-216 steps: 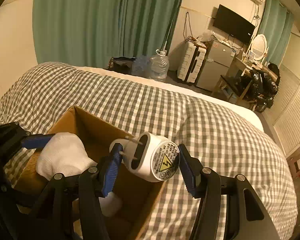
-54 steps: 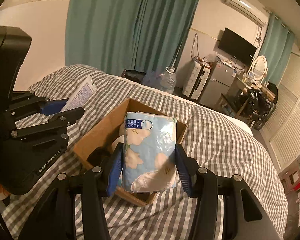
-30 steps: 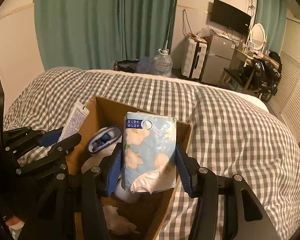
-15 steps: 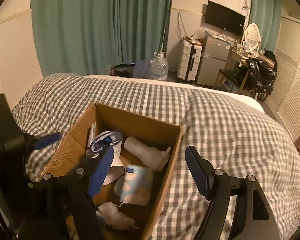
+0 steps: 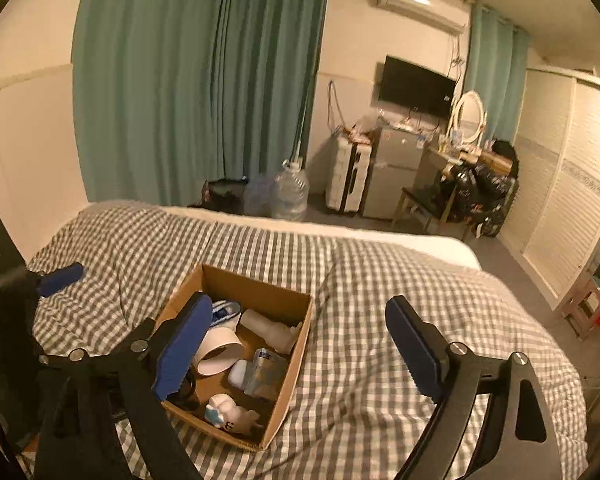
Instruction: Organize objects
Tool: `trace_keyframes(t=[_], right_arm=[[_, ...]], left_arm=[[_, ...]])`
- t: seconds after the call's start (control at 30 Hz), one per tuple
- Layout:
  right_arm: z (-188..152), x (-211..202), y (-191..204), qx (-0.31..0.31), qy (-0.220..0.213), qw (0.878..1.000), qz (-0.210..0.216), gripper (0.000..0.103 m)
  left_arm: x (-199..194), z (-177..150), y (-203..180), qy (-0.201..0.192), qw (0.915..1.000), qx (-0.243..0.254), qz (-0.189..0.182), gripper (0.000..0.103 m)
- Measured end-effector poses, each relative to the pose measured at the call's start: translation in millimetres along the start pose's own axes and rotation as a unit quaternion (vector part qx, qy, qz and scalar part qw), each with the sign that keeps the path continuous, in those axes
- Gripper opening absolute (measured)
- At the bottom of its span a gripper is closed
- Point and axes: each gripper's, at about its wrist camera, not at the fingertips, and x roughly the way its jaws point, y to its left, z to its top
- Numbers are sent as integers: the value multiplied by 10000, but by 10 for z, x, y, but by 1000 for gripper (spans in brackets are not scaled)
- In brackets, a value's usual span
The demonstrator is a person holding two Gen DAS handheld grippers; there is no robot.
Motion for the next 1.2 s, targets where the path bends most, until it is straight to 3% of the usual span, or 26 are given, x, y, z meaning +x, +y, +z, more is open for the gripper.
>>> trace_keyframes(t=[0.3, 0.6, 1.03, 1.2], right_arm=[[53, -575, 8, 29, -415, 9988, -251, 96], [-198, -754, 34, 59, -828, 9951, -533, 102], [-617, -350, 85, 332, -658, 9966, -359, 102], [-897, -119, 88, 506, -561, 9963, -414, 102]], left_arm=[[-619, 147, 183, -536, 9983, -157, 144, 100], [-787, 40, 172, -647, 9974, -310, -9, 103], [-676, -245, 200, -707, 9947, -730, -172, 103], [-550, -406, 245, -558, 9941, -910, -215, 103]])
